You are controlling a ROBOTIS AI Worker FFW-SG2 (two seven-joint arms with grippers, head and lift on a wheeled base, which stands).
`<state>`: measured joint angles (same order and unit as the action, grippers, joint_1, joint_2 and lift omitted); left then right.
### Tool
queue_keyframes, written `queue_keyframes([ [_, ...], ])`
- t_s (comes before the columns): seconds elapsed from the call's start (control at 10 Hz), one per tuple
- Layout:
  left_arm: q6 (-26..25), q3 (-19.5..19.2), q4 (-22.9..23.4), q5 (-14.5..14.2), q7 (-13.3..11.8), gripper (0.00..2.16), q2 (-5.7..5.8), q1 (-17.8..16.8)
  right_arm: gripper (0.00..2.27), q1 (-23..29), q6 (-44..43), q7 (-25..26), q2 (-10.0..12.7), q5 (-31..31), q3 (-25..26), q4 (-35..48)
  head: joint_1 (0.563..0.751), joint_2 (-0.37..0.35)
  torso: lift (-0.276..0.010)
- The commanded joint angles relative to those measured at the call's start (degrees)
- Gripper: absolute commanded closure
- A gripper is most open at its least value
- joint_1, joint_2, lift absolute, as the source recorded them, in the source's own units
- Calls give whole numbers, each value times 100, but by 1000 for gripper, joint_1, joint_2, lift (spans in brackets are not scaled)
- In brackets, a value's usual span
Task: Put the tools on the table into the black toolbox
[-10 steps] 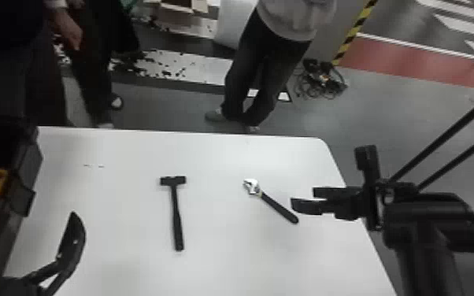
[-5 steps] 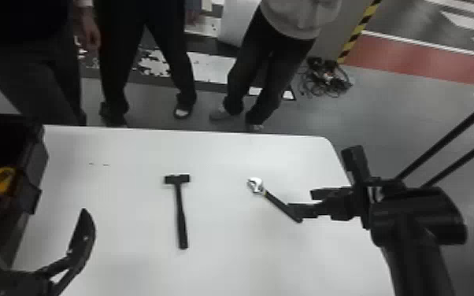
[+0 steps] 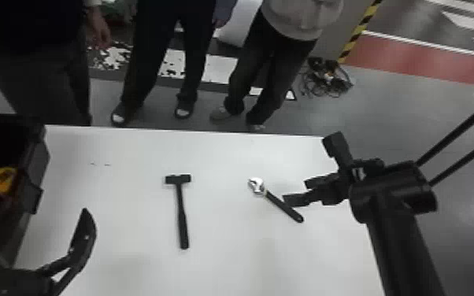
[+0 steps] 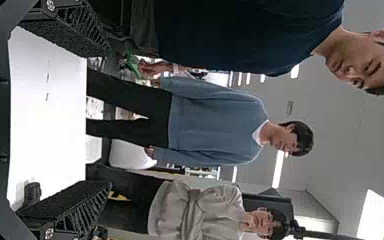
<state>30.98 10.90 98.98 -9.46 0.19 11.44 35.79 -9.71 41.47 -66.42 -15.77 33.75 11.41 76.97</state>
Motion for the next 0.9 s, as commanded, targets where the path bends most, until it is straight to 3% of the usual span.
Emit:
queue_keyframes([
  [0.0, 0, 0, -1, -3, 25, 83, 25, 7, 124, -233, -55, -38, -5, 211, -227, -279, 695, -265, -39],
  [0.4, 18, -9, -19, -39, 51, 83, 51, 7, 124, -470, -582, -425, -75, 563, -385, -947, 695, -245, -39],
  [0.8, 18, -9, -72, -56, 51, 83, 51, -28, 120, -549, -828, -504, -278, 791, -499, -1352, 695, -266, -39],
])
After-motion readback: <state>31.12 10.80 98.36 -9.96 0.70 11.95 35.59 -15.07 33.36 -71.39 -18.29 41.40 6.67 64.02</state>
